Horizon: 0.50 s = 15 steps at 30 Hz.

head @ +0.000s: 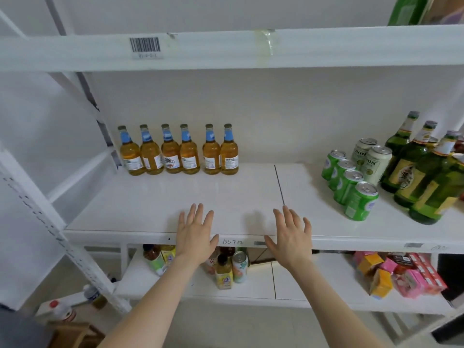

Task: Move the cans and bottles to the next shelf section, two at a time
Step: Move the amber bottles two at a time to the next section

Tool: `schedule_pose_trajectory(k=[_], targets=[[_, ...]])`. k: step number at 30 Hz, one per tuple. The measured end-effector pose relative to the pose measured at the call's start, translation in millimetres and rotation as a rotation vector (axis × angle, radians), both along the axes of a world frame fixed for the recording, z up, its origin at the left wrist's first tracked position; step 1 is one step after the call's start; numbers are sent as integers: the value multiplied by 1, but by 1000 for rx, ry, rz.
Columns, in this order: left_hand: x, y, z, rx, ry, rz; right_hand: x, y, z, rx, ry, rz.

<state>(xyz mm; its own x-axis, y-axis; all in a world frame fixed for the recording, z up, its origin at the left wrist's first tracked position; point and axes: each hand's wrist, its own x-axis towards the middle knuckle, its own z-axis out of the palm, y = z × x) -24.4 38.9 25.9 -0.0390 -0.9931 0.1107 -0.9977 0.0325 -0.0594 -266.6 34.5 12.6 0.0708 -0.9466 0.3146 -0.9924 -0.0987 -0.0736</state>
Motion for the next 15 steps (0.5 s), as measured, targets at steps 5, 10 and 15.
schedule_pose_trajectory(k=[5,10,15], targets=[[24,-20,5,0,-21,14,27,-19,0,29,13,2],[38,-56,11,-25,-40,10,43,-52,8,30,23,21],[43,-104,14,-33,-37,13,50,-99,15,69,14,44]])
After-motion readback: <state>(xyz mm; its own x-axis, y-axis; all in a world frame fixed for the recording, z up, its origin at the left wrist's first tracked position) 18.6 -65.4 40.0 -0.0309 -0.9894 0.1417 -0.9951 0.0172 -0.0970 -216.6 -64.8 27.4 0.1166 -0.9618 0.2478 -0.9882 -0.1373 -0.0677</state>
